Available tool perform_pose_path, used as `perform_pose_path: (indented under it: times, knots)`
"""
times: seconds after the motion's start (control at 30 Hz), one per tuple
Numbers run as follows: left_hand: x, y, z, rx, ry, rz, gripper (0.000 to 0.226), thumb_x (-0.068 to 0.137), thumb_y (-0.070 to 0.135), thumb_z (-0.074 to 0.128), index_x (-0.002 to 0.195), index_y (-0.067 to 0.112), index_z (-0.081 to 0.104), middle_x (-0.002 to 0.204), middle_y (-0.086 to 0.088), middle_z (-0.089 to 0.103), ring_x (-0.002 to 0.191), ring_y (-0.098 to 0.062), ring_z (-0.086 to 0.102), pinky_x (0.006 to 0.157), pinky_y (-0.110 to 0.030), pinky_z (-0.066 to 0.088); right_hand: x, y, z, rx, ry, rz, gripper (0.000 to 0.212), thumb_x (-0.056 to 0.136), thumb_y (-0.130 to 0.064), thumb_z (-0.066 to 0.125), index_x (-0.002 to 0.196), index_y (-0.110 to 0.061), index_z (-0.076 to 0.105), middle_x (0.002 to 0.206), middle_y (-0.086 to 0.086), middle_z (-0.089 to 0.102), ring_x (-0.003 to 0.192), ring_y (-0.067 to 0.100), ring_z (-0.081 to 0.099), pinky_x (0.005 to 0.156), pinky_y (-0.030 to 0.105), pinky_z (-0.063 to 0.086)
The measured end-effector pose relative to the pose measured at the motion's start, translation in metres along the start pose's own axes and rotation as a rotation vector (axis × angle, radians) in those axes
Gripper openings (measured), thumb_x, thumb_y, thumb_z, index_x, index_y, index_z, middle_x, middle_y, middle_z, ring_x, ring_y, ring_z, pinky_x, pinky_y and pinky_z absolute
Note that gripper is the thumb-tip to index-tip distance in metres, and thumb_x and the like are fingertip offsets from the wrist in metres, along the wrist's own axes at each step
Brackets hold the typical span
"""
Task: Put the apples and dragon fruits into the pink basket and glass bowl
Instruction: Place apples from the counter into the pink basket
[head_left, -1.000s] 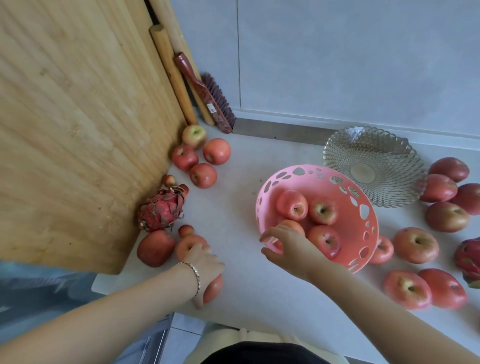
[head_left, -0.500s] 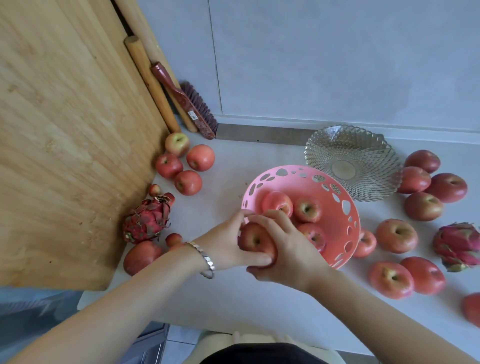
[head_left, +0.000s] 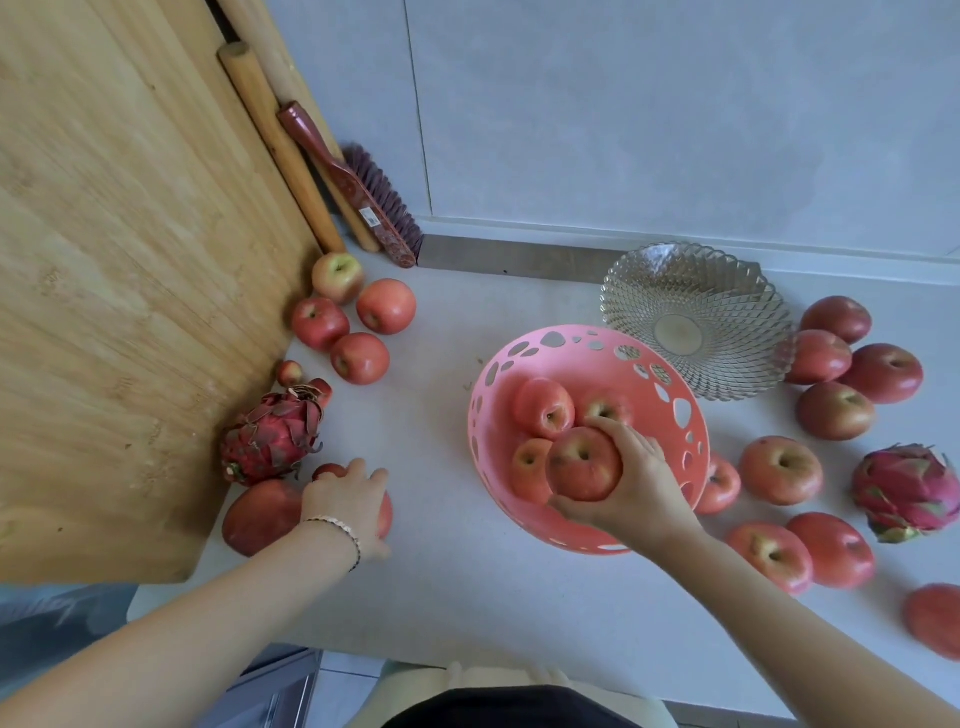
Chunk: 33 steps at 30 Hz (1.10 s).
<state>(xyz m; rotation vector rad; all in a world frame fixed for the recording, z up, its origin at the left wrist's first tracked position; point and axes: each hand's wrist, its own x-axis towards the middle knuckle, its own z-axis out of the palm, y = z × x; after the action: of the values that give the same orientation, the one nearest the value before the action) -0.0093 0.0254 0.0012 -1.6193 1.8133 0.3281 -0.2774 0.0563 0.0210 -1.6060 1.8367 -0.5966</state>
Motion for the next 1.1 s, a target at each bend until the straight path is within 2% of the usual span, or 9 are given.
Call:
perform_pose_path:
  times: [0.23, 0.33, 0.57, 0.7, 0.83, 0.9, 0.97, 1.03, 1.1]
  knots:
    - [-0.017, 0.016, -0.071, -0.652, 0.268, 0.034, 0.057, 0.065, 0.053, 0.061, 0.113, 0.028, 0.044, 0.108, 0.003, 0.043, 0.1, -0.028, 0.058, 0.079, -0.033, 0.047, 0.048, -0.001, -0.019, 0.078, 0.178, -0.003, 0.086, 0.046, -0.047, 0.076, 0.123, -0.022, 0.048, 0.112, -0.008, 0.052, 0.114, 0.018, 0.047, 0.094, 0.02, 0.03]
    - [-0.018, 0.026, -0.089, -0.753, 0.365, 0.119, 0.054, 0.064, 0.053, 0.063, 0.11, 0.031, 0.045, 0.112, 0.006, 0.048, 0.098, -0.023, 0.058, 0.08, -0.034, 0.049, 0.083, -0.001, -0.017, 0.144, 0.258, 0.057, 0.078, 0.057, -0.029, 0.08, 0.125, -0.015, 0.045, 0.115, 0.0, 0.051, 0.114, 0.022, 0.048, 0.092, 0.02, 0.032]
    - [-0.016, 0.042, -0.091, -0.817, 0.389, 0.202, 0.063, 0.053, 0.055, 0.057, 0.111, 0.036, 0.046, 0.107, 0.009, 0.047, 0.094, -0.018, 0.058, 0.079, -0.033, 0.05, 0.117, 0.015, 0.011, 0.109, 0.177, 0.113, 0.07, 0.068, -0.021, 0.077, 0.127, -0.012, 0.041, 0.124, 0.012, 0.03, 0.116, 0.029, 0.043, 0.1, 0.027, 0.035]
    - [-0.01, 0.042, -0.084, -0.853, 0.35, 0.191, 0.063, 0.052, 0.054, 0.059, 0.112, 0.035, 0.048, 0.107, 0.009, 0.048, 0.094, -0.017, 0.059, 0.081, -0.033, 0.051, 0.123, 0.018, 0.017, -0.032, 0.159, 0.082, 0.061, 0.074, -0.026, 0.073, 0.123, -0.004, 0.044, 0.127, 0.019, 0.036, 0.117, 0.037, 0.035, 0.105, 0.038, 0.025]
    - [-0.005, 0.052, -0.088, -1.063, 0.206, 0.228, 0.061, 0.05, 0.05, 0.064, 0.108, 0.037, 0.049, 0.113, 0.006, 0.051, 0.095, -0.013, 0.057, 0.08, -0.024, 0.046, 0.104, 0.014, 0.006, -0.099, 0.164, 0.052, 0.069, 0.075, -0.026, 0.069, 0.135, -0.013, 0.038, 0.144, 0.022, 0.021, 0.132, 0.038, 0.018, 0.111, 0.047, 0.016]
    - [-0.004, 0.056, -0.093, -1.197, 0.148, 0.24, 0.057, 0.043, 0.053, 0.063, 0.098, 0.042, 0.05, 0.114, 0.003, 0.056, 0.095, -0.012, 0.059, 0.075, -0.019, 0.044, 0.088, 0.007, -0.004, -0.11, 0.082, -0.181, 0.08, 0.067, -0.028, 0.069, 0.138, -0.019, 0.034, 0.145, 0.02, 0.022, 0.134, 0.031, 0.017, 0.112, 0.052, 0.02]
    - [-0.005, 0.069, -0.1, -1.217, 0.138, 0.285, 0.052, 0.042, 0.053, 0.064, 0.091, 0.045, 0.048, 0.114, 0.002, 0.057, 0.096, -0.012, 0.06, 0.077, -0.021, 0.047, 0.068, -0.001, -0.018, -0.078, -0.136, -0.377, 0.088, 0.062, -0.033, 0.069, 0.14, -0.023, 0.03, 0.144, 0.011, 0.028, 0.137, 0.02, 0.02, 0.112, 0.041, 0.025]
    - [-0.009, 0.078, -0.105, -1.152, 0.161, 0.316, 0.053, 0.05, 0.047, 0.072, 0.095, 0.044, 0.045, 0.117, 0.009, 0.054, 0.099, -0.011, 0.06, 0.085, -0.027, 0.051, 0.051, -0.017, -0.022, -0.055, -0.319, -0.375, 0.094, 0.061, -0.03, 0.076, 0.141, -0.03, 0.027, 0.141, 0.0, 0.032, 0.133, 0.009, 0.03, 0.107, 0.025, 0.031]
    - [-0.016, 0.089, -0.108, -1.059, 0.197, 0.353, 0.059, 0.057, 0.04, 0.078, 0.107, 0.038, 0.045, 0.115, 0.017, 0.046, 0.102, -0.012, 0.059, 0.086, -0.029, 0.05, 0.038, -0.025, -0.02, -0.038, -0.275, -0.359, 0.091, 0.057, -0.035, 0.076, 0.138, -0.032, 0.033, 0.133, -0.002, 0.042, 0.122, 0.011, 0.044, 0.099, 0.025, 0.04]
